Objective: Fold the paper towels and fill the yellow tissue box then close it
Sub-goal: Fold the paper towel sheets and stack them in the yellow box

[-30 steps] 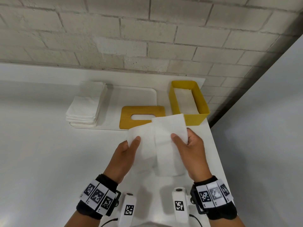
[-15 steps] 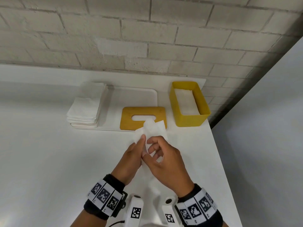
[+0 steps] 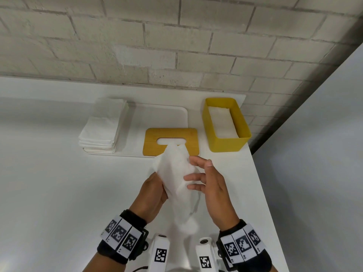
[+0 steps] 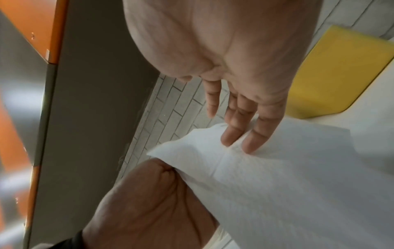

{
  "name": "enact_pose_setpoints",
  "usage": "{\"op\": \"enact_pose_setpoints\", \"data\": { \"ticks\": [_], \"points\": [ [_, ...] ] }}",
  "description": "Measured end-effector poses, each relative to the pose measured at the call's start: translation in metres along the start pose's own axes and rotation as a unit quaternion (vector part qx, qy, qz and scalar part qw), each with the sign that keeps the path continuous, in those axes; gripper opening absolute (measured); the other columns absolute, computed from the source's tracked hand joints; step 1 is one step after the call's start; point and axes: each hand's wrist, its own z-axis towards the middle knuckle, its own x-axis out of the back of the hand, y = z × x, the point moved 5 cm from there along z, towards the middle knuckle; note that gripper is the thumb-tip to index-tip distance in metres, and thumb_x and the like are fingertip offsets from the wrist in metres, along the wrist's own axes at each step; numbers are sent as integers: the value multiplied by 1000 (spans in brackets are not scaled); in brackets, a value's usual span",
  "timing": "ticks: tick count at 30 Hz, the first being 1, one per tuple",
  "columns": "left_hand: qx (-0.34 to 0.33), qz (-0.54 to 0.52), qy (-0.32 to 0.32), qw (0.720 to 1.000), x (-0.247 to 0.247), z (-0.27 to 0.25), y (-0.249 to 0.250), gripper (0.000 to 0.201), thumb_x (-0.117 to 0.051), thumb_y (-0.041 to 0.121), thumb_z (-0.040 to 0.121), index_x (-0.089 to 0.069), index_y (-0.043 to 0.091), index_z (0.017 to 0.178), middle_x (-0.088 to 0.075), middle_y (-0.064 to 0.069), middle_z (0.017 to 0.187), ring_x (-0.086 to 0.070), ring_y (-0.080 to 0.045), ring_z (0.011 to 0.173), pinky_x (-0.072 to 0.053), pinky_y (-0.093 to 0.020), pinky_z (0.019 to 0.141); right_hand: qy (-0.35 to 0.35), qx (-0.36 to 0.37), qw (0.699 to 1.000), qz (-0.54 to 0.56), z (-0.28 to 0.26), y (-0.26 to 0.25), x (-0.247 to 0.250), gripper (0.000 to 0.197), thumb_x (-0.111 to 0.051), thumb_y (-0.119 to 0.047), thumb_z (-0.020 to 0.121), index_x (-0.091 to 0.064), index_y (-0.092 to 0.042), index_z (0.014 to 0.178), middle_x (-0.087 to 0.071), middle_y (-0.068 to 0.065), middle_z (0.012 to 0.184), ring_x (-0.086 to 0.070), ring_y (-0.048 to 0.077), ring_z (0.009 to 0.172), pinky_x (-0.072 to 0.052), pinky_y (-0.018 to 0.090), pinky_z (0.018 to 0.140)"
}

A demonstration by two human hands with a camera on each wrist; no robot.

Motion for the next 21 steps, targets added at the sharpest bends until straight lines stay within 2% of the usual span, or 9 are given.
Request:
{"op": "enact_pose_setpoints", "data": {
  "ticks": [2,4,6,9,13,15,17,19,21],
  "points": [
    [-10,1,-6,1000,0,-2,1,36,-42,31,107,-66,13,128,-74,-14,121,-68,-36,114,-52,-53,99,21,11,999,-43,2,-1,1,25,-51,-37,103,-65,-35,123,-65,-13,124,-72,18,93,-60,41,84],
    [-23,11,-21,999,-5,-4,3,35,-54,38,99,-67,17,124,-75,-12,119,-71,-33,111,-56,-49,94,39,36,989,-137,4,-2,3,33,-66,-21,96,-62,-45,118,-64,-14,119,-70,12,86,-58,34,84],
    [-32,34,-42,998,-10,-5,3,34,-60,41,97,-68,20,123,-76,-9,117,-72,-29,109,-58,-43,91,48,46,978,-196,6,-4,3,43,-73,-21,89,-57,-52,115,-60,-19,116,-65,10,78,-55,24,79],
    [-33,41,-47,998,-12,-3,-2,31,-57,42,100,-69,21,119,-78,-6,111,-72,-29,107,-57,-43,94,57,41,967,-243,9,-4,5,43,-76,-32,85,-56,-49,120,-61,-19,108,-61,9,71,-52,20,75],
    [-54,9,-21,998,-7,-3,-1,43,-80,52,76,-69,23,106,-80,5,91,-75,-14,88,-58,-32,80,97,63,954,-276,8,-9,14,16,-71,-32,91,-67,-33,107,-66,-19,92,-60,4,75,-47,13,69],
    [-53,-1,-31,998,-9,-5,2,24,-66,40,93,-68,23,110,-80,6,95,-76,-10,90,-56,-33,83,98,54,966,-232,6,-8,19,3,-70,-28,93,-69,-28,90,-66,-17,75,-59,2,70,-45,11,66],
    [-31,-13,-35,999,-11,-8,6,28,-44,29,105,-68,20,115,-80,1,103,-76,-15,96,-55,-38,89,79,25,983,-163,6,-5,21,13,-70,-26,94,-68,-25,80,-64,-13,65,-56,2,62,-44,13,63],
    [-10,-18,-45,999,-14,-10,10,36,-42,37,105,-68,19,124,-78,-5,114,-73,-22,107,-53,-43,97,66,-1,992,-110,5,-3,21,16,-69,-25,94,-69,-22,78,-57,-10,59,-50,5,58,-42,18,61],
    [-7,-9,-63,998,-20,-13,12,46,-47,47,94,-66,21,128,-76,-4,119,-72,-22,111,-54,-41,98,61,-9,993,-100,5,-2,19,18,-70,-24,94,-68,-20,76,-47,-12,54,-41,5,53,-37,18,58]
  ]
}}
